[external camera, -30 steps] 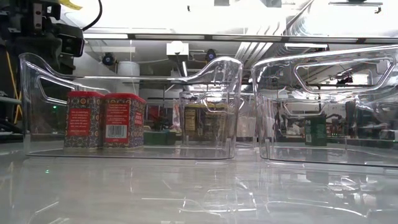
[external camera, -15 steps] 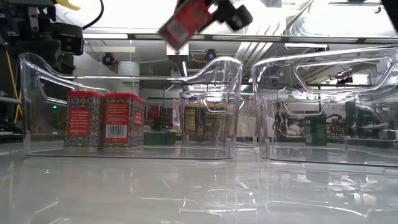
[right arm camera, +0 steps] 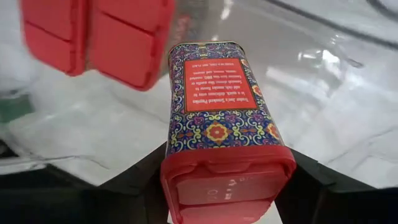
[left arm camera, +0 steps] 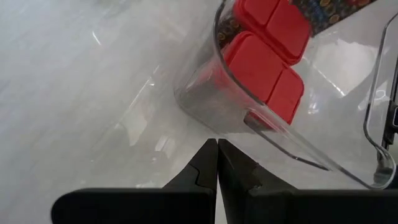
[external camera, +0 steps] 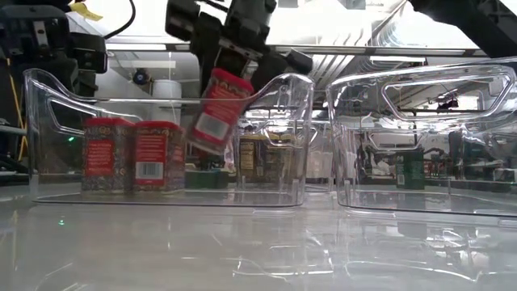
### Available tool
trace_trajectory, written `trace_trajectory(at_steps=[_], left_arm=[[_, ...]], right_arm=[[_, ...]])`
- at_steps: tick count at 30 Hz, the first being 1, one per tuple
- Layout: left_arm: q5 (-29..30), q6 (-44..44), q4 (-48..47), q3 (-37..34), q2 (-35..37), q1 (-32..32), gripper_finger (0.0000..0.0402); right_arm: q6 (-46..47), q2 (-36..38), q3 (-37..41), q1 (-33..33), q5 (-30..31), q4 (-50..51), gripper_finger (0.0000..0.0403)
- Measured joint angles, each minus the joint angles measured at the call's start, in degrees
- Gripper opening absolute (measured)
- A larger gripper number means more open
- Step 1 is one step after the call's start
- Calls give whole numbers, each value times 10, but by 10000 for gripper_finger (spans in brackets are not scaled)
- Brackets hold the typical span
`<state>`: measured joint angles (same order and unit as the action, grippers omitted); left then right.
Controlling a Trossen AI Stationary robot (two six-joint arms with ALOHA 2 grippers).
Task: Sort spices by type
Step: Put the bottom red seasoning can into the left transparent bin
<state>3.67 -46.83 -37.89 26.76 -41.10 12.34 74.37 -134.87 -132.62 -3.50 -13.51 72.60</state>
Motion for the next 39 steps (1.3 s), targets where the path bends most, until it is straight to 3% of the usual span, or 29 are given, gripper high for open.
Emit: trace_trajectory(at_steps=[8,15,19,24,27,33,39], left_arm=[[0,6,6,0,0,0,0],[0,6,6,0,0,0,0],[0,6,9,0,0,0,0],[0,6,10,0,0,0,0],[0,6,9,0,0,0,0],[0,6,9,0,0,0,0],[0,6,3,0,0,0,0]], right_arm=[[56,-2,4,2,49,3,209],[69,-19,4,2,36,1,209],[75,-24,5,3,60,-8,211],[78,-25,5,11,85,-26,291],[71,-25,5,16,71,-21,308],[20,-16,-22,16,71,-4,305],[-24,22,-10,2,87,76,274]])
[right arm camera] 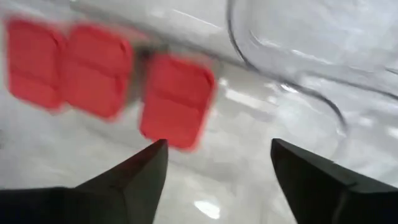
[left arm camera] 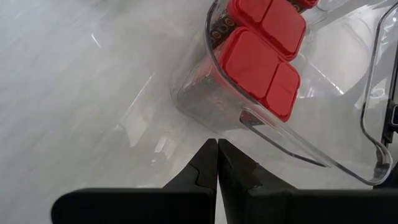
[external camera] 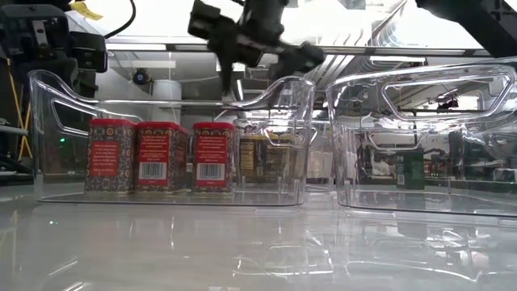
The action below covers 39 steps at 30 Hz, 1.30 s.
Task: Sort spices by type
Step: Put the bottom red seasoning can into the left transparent bin
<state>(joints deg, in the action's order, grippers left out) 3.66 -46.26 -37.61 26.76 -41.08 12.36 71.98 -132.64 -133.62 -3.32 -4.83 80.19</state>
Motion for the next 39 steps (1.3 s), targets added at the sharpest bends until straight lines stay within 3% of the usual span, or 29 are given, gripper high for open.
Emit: trace_trajectory(at_steps=[4,9,10,15,20,30,36,39], left_arm=[[0,12,-1,0,0,0,0],[9,20,-1,0,0,0,0],[11,20,-1,0,0,0,0],[14,20,2,0,0,0,0],[17,21,2,0,0,0,0],[37,20,2,0,0,0,0],[51,20,2,0,0,0,0],[51,20,1,0,2,0,0]], right_arm=[[-15,1,8,-20,11,45,197],[25,-2,56,-31,58,-7,35],[28,-3,64,-31,64,-25,18],[61,-3,108,-30,68,-56,29],[66,-3,144,-31,59,-94,4],[54,-3,144,-30,83,-185,3],[38,-3,144,-30,77,-192,2],[25,11,144,-30,69,-137,1]])
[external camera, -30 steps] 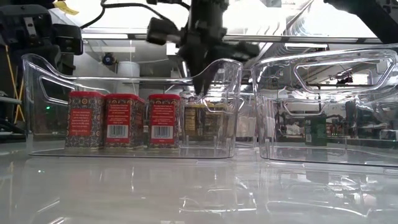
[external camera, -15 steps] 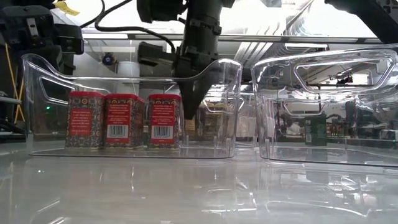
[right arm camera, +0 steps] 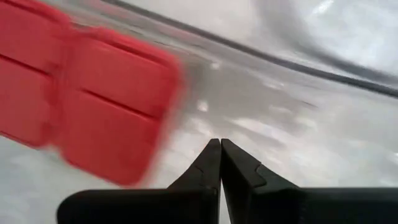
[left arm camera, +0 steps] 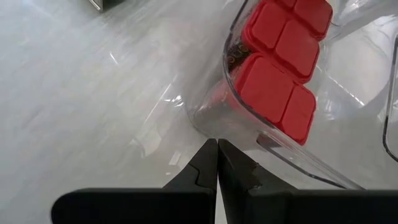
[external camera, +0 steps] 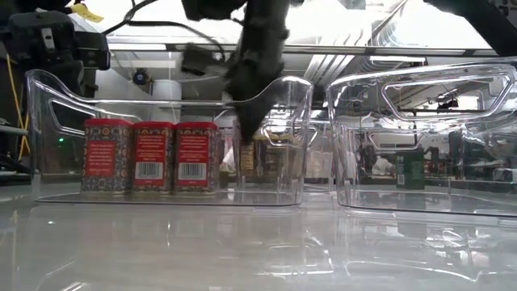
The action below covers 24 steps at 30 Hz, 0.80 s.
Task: Sort spices by type
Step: Put the bottom red seasoning can into the left transparent bin, then put the top right green seasoning can into the right transparent bin
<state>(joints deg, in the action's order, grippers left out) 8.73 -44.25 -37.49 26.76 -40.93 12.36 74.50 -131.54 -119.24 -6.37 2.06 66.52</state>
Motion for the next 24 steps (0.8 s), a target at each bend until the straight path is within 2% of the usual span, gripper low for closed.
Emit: trace_trajectory(at_steps=[9,11,13,19,24], left_arm=[[-8,-38,-13,18,37,-19,0],[-9,-31,-12,28,43,-29,0],[-10,-26,-1,39,44,-42,0],[-21,-69,1,50,38,-78,0],[0,-98,17,49,24,-109,0]], right_arm=[[-11,121,1,3,86,223,1],[-14,145,23,10,101,234,1],[-21,179,83,25,104,218,1],[-27,324,341,107,87,166,1],[-40,483,477,193,153,81,0]])
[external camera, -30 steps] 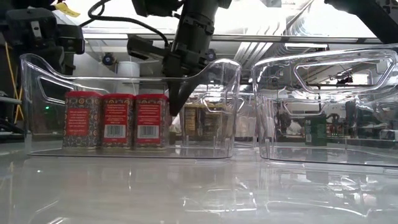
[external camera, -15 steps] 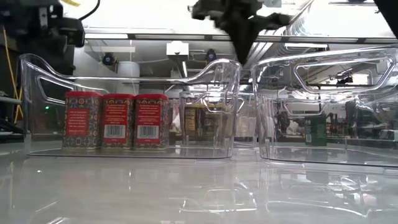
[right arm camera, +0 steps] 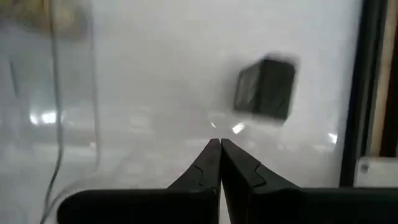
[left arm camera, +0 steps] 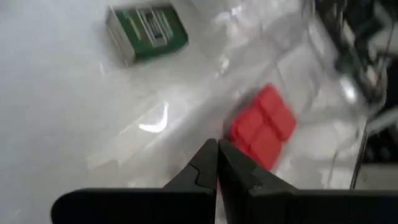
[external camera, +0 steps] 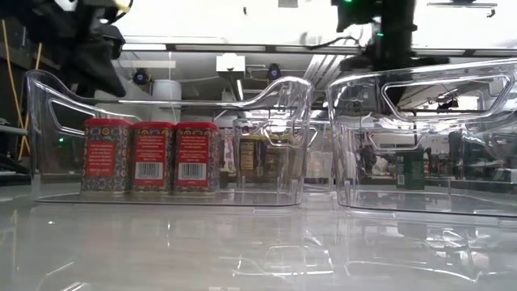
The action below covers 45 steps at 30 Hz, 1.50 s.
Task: Sort spices by type
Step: Put the top right green seasoning can into the right transparent bin
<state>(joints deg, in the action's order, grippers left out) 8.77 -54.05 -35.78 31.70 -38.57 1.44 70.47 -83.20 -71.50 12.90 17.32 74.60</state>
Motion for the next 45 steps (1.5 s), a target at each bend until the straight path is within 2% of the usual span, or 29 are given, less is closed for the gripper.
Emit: trace_trajectory(at_steps=[3,7,11,15,21,26,30,35,38,42,45], left_arm=[[4,-10,85,0,-9,-25,0],[21,-12,272,1,-25,-61,0],[38,-27,391,1,-50,-106,0],[18,-53,396,4,-71,-143,0],[-83,-41,387,19,-106,-203,0],[-149,-24,387,30,-126,-232,0],[-201,-9,387,33,-129,-243,0],[-238,3,386,33,-129,-252,0],[-247,11,386,33,-129,-256,0],[-260,18,386,33,-129,-265,0],[-278,33,384,33,-129,-272,0]], right_arm=[[-51,77,69,58,-15,-40,0],[-142,141,153,133,-56,-93,7],[-222,162,198,191,-77,-146,52],[-275,162,201,225,-89,-163,129],[-304,145,201,227,-95,-202,242],[-304,87,201,228,-62,-202,288],[-253,53,201,233,-69,-202,292],[-217,12,201,229,-119,-196,293],[-214,-10,201,230,-115,-206,289],[-212,-18,201,230,-98,-209,254],[-210,-18,201,230,-95,-205,196]])
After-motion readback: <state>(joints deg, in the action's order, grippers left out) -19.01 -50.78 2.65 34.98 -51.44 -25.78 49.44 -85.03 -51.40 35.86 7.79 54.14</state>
